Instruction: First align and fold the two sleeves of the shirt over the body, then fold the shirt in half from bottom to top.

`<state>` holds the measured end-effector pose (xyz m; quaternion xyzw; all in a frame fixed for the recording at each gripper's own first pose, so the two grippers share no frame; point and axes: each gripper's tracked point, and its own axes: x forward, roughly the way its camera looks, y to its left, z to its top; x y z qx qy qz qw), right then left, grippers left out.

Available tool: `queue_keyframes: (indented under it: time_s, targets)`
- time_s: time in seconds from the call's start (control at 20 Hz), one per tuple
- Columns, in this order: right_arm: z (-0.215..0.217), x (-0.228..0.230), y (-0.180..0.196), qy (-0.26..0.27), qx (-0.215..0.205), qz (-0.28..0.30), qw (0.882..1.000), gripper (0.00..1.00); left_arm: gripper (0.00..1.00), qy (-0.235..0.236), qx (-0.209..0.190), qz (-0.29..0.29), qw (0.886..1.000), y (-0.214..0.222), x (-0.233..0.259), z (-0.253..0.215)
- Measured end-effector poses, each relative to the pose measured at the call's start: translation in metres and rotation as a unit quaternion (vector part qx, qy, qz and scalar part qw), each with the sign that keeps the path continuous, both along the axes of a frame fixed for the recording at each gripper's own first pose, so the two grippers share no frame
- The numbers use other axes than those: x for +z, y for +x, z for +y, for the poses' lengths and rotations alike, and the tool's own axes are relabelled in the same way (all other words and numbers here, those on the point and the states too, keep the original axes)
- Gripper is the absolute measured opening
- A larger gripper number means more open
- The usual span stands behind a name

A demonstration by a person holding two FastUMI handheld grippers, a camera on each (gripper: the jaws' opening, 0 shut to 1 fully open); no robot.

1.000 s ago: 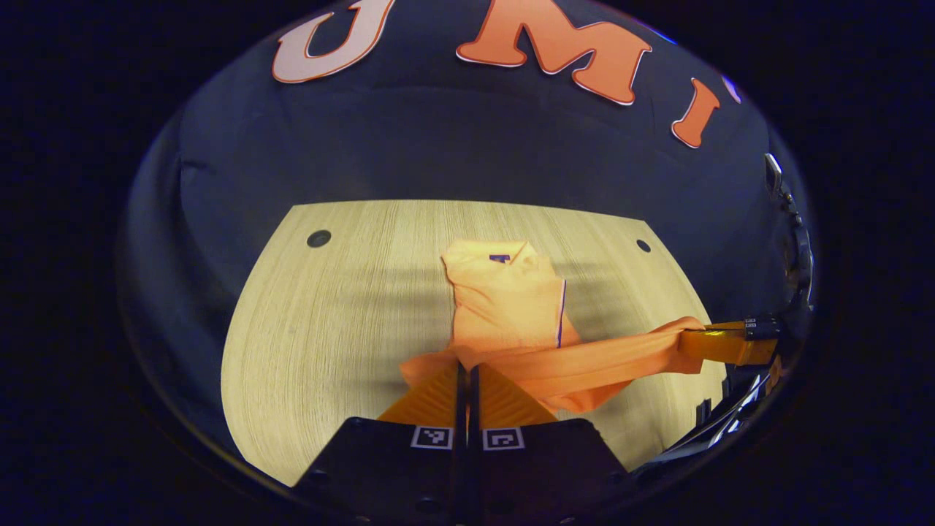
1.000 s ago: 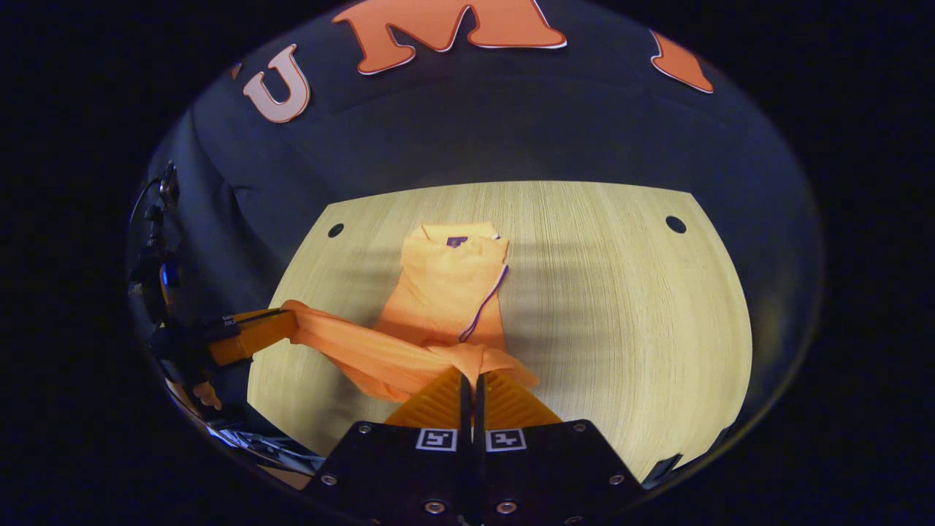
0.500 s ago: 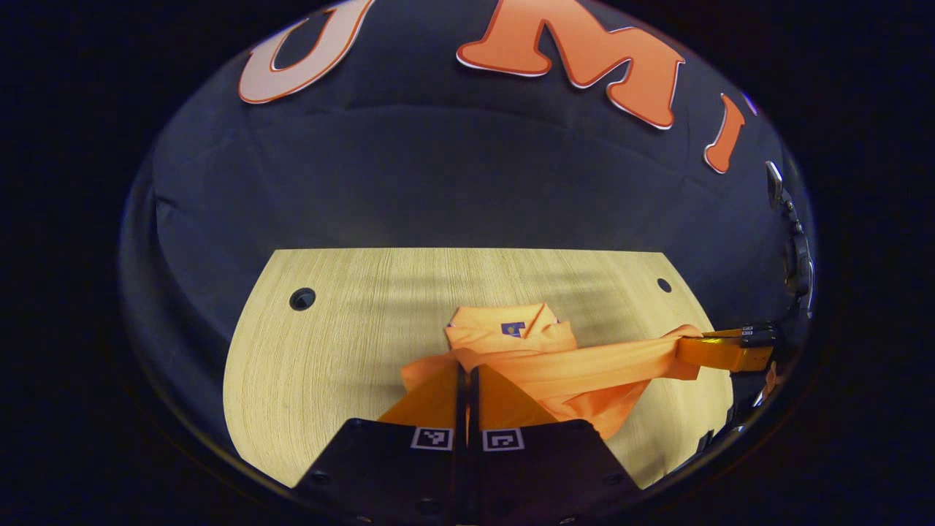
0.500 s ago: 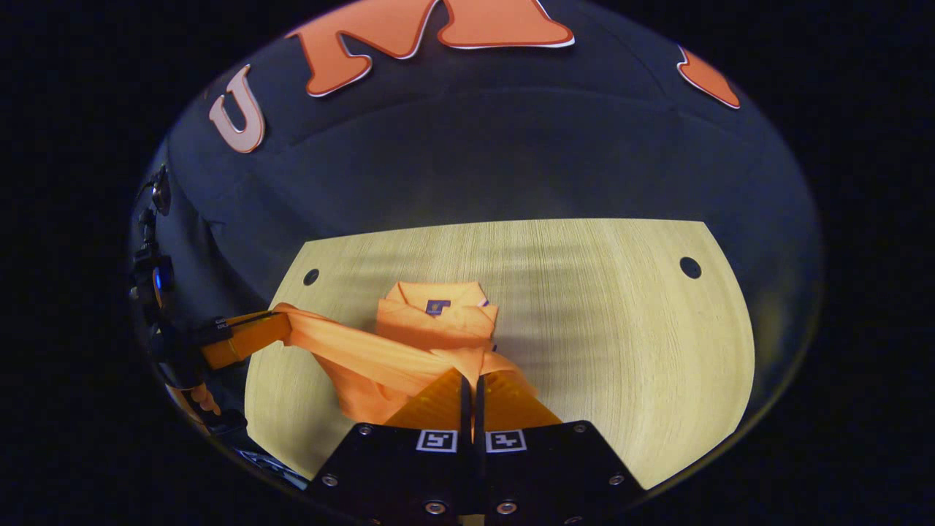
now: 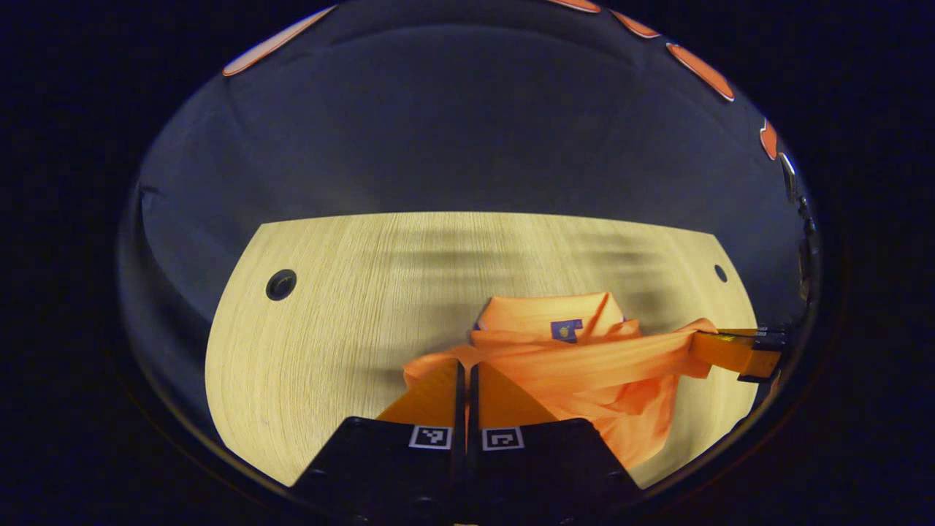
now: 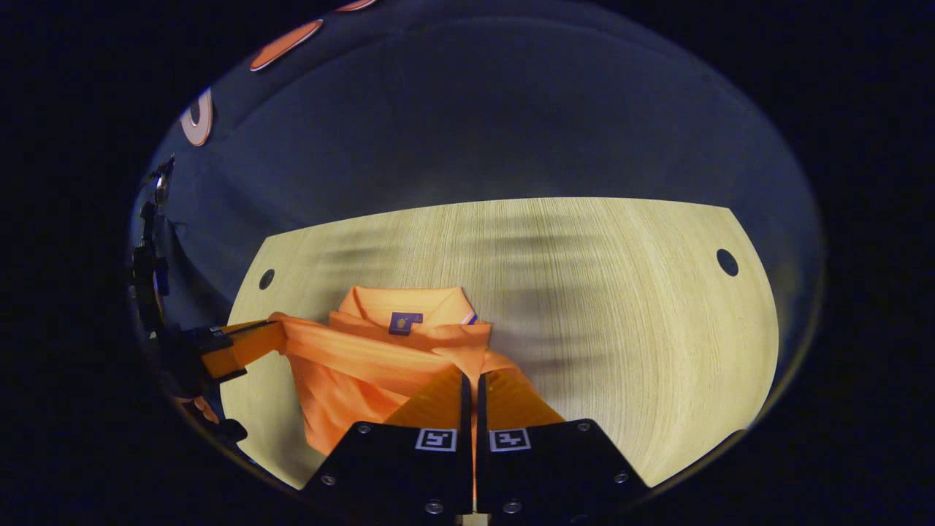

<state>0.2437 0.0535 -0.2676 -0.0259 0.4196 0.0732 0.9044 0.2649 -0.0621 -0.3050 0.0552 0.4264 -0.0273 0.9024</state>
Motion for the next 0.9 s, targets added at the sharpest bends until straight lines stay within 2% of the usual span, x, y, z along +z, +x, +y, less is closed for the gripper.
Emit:
queue_keyframes:
  time_s: [0.05,0.1,0.2,0.25,0.35,0.4,0.65,0.9]
  targets:
    - [-0.005,0.003,0.005,-0.014,-0.008,-0.005,1.000,0.06,0.03,0.013,0.004,-0.011,1.000,0.005,0.000,0.007]
    - [-0.011,-0.004,0.007,-0.024,-0.013,-0.010,1.000,0.16,0.05,0.020,0.006,-0.022,1.000,0.009,0.002,0.012]
    - [-0.015,-0.008,0.005,-0.032,-0.018,-0.005,0.999,0.39,0.08,0.020,0.007,-0.042,0.999,0.016,0.017,0.015]
    - [-0.018,-0.007,0.005,-0.033,-0.022,-0.007,0.999,0.52,0.13,0.018,0.009,-0.049,0.999,0.016,0.020,0.016]
    - [-0.019,-0.004,0.005,-0.033,-0.026,-0.014,0.999,0.87,0.71,0.014,0.014,-0.060,0.998,0.017,0.014,0.014]
    - [-0.020,0.001,0.003,-0.031,-0.027,-0.019,0.999,0.99,1.00,0.013,0.017,-0.066,0.998,0.016,0.024,0.013]
    - [-0.011,0.045,-0.005,-0.008,-0.027,-0.066,0.997,0.99,0.98,0.004,0.013,-0.116,0.993,0.007,0.072,0.014]
    - [-0.005,0.112,-0.045,0.004,-0.013,-0.127,0.992,0.99,0.98,0.009,0.015,-0.186,0.982,-0.032,0.157,0.023]
